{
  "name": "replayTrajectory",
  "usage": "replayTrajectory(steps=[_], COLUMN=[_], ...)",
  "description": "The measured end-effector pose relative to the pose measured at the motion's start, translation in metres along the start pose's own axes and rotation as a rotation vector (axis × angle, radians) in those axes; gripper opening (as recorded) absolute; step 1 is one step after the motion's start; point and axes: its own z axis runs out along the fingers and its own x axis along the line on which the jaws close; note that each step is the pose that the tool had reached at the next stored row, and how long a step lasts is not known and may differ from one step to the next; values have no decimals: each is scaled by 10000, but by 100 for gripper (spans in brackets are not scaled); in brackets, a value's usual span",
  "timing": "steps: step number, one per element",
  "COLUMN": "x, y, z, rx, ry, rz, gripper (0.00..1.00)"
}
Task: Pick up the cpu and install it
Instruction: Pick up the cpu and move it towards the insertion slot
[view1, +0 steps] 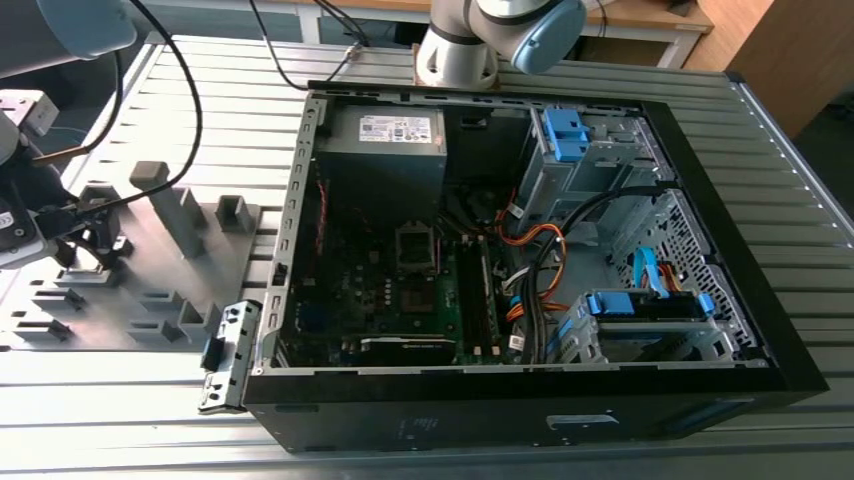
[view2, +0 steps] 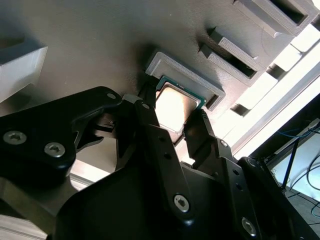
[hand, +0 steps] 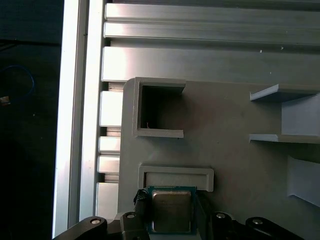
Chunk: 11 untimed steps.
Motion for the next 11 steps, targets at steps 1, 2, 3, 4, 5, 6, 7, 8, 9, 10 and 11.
replayTrajectory(steps=[1,2,3,4,5,6,7,8,9,10,11], x=[0,0,0,0,0,0,0,0,-1,-1,-1], y=[0,0,0,0,0,0,1,2,3,3,4], z=[0,0,-1,-4,-12,-22,-33,-46,-59,-73,-87], rx=[0,-1,0,1,3,3,0,1,1,0,0], ry=[0,0,0,2,5,4,1,1,1,1,0], rz=[0,0,0,0,0,0,0,0,0,0,0], gripper=[47,47,47,47,47,47,47,47,47,47,47])
